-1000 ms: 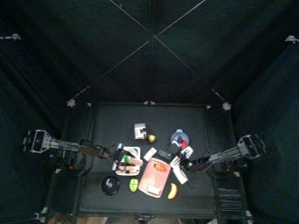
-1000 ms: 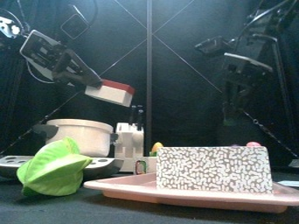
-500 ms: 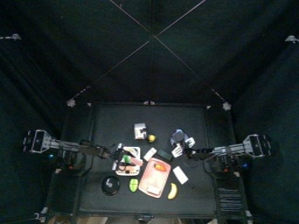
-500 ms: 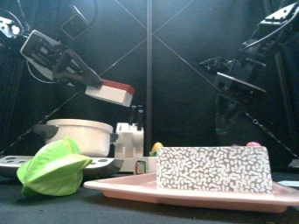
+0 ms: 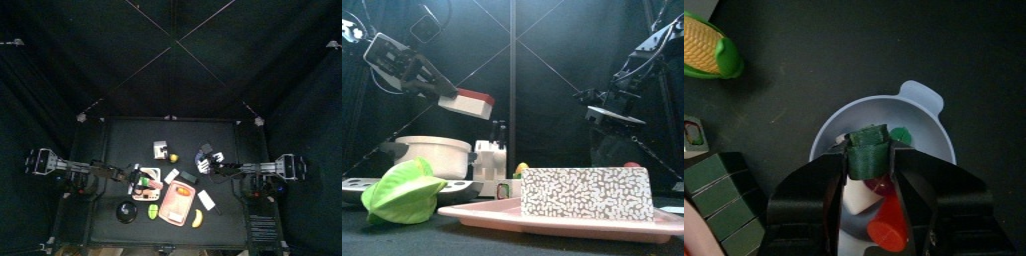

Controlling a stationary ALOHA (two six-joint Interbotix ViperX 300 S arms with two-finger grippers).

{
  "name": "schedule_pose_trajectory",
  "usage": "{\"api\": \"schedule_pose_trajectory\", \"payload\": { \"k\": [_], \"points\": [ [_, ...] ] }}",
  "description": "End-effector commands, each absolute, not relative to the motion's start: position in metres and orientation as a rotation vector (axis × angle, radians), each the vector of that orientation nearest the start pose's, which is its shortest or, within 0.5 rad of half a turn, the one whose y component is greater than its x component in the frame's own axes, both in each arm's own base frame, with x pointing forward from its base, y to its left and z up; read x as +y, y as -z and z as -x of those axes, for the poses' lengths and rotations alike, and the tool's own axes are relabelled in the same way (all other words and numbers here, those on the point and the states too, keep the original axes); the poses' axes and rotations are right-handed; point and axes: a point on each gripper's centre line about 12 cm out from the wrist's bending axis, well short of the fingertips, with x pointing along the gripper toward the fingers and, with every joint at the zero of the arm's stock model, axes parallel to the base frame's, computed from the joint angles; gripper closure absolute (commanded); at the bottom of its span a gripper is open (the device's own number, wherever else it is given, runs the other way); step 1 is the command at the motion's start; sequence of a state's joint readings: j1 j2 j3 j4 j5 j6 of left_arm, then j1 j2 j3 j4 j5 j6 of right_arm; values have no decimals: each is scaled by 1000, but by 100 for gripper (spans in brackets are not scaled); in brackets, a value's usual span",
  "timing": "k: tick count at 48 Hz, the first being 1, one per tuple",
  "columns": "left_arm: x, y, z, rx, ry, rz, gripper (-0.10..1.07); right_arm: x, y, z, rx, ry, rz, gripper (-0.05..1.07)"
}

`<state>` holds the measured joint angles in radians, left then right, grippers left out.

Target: Place seaweed in bowl

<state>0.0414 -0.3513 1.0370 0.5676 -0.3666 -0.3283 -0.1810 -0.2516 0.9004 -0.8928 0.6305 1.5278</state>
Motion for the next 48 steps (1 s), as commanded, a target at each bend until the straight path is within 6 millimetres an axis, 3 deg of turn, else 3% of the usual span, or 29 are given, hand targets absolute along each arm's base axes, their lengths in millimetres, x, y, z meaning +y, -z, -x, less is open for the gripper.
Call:
{"api": "schedule_pose_trajectory", "payload": {
  "k": [1, 21, 40, 48],
  "points": [
    [-10, -206, -295, 321, 186, -161, 29, -106, -163, -260, 781, 951, -497, 29],
    [-10, -205, -294, 322, 186, -160, 29, -103, -162, -263, 777, 927, -503, 4],
    [-10, -205, -293, 325, 183, -160, 29, -102, -162, -263, 780, 932, -526, 4],
    [-3, -214, -282, 295, 150, -153, 29, -88, -178, -264, 735, 878, -543, 4]
  ]
}}
